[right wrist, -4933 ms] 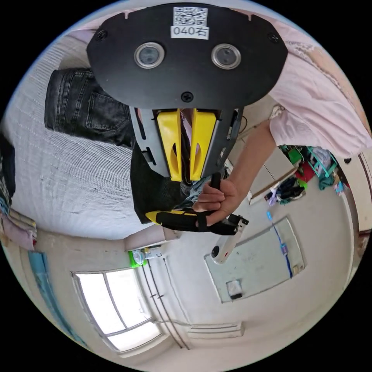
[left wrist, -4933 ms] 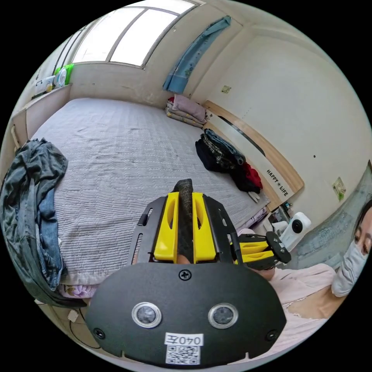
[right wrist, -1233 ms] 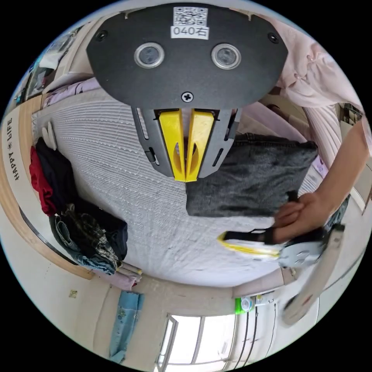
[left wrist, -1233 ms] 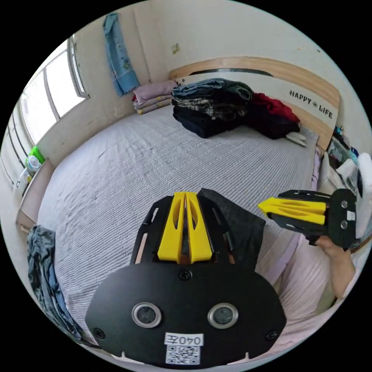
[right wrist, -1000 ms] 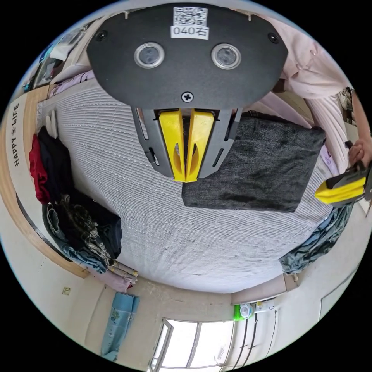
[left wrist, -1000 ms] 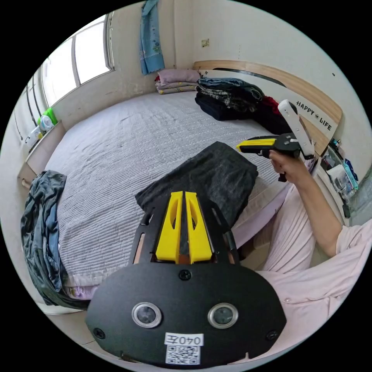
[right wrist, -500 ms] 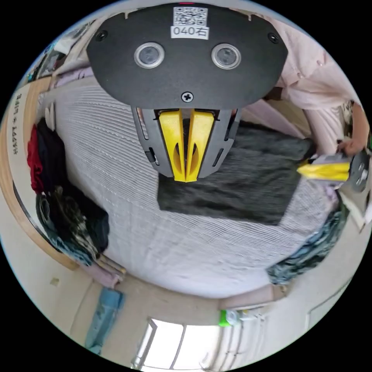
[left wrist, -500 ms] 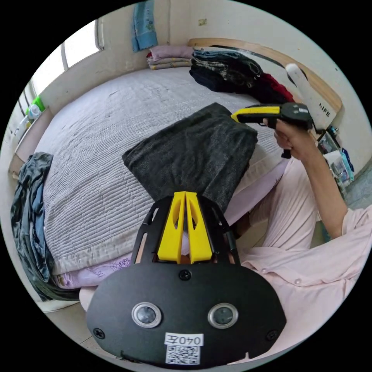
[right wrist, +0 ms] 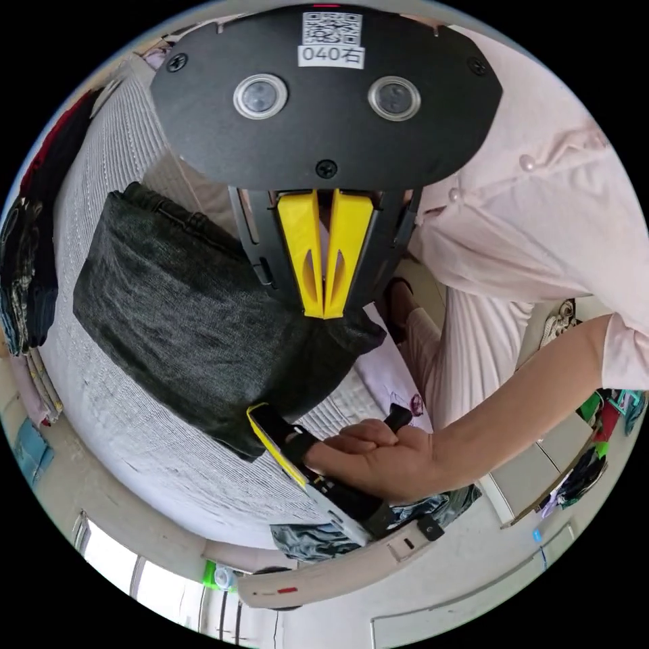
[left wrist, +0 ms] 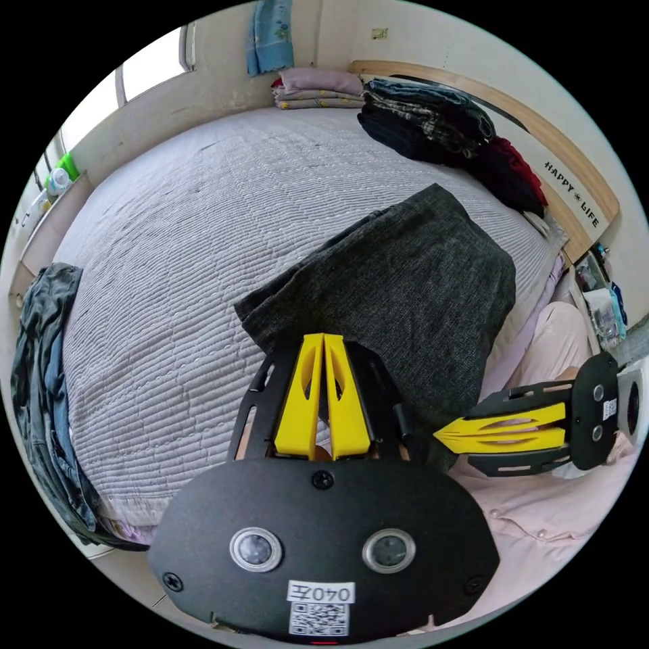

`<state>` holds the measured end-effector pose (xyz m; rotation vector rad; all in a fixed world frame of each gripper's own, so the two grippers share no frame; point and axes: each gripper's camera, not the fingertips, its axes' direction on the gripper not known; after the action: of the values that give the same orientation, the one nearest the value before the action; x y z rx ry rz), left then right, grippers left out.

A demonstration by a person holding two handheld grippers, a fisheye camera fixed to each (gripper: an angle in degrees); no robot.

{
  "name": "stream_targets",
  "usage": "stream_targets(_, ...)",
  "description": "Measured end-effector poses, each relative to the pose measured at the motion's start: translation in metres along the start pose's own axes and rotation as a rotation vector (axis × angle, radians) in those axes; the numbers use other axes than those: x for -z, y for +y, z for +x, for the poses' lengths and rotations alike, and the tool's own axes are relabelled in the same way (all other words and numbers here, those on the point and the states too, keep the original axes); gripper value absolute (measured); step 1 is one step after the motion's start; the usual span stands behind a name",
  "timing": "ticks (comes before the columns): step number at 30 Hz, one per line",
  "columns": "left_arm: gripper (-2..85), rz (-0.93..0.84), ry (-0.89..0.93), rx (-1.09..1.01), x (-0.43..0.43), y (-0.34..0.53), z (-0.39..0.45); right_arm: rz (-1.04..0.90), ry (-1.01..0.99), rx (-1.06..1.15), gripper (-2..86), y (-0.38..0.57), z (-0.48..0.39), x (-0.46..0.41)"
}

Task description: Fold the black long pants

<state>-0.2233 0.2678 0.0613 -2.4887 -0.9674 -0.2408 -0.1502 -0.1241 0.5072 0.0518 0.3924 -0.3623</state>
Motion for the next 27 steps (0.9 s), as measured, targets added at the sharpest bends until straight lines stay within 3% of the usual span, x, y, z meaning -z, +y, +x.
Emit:
stream_targets(5, -0.9, -0.001, 0.044, 0.014, 0.023, -0.013, -0.005, 0.178, 0.019, 0.054, -1.0, -0.024, -0.017, 0.037)
stream_targets(8, -0.9, -0.005, 0.016, -0.014, 0.035, -0.02, 0.001, 0.0, 0.072, 0.091, -0.9, -0.034, -0.025, -0.007)
stream_targets(12, -0.9, 0.003, 0.004, -0.012, 0.053, -0.026, 0.005, -0.121, 0.05, 0.196, -1.0, -0.024, -0.024, 0.018)
stream_targets(14, -0.9, 0.042, -0.075, 0.017, 0.077, -0.033, 0.008, -0.049, 0.083, 0.137, -1.0, -0.017, -0.002, 0.042)
stream_targets(16, -0.9, 0.14, -0.186, 0.065, 0.102, -0.035, 0.005, 0.057, 0.272, -0.057, -1.0, -0.008, 0.051, 0.064)
stream_targets(19, -0.9, 0.138, -0.145, 0.108, 0.113, -0.053, -0.008, 0.085, 0.417, -0.307, -1.0, 0.001, 0.125, 0.068)
stream_targets(22, -0.9, 0.044, -0.177, 0.087, 0.083, -0.066, -0.01, 0.038, 0.467, -0.449, -0.9, 0.014, 0.175, 0.05)
stream_targets(27, -0.9, 0.02, -0.391, -0.009, 0.082, -0.083, 0.021, 0.006, 0.388, -0.43, -0.9, 0.036, 0.202, 0.036)
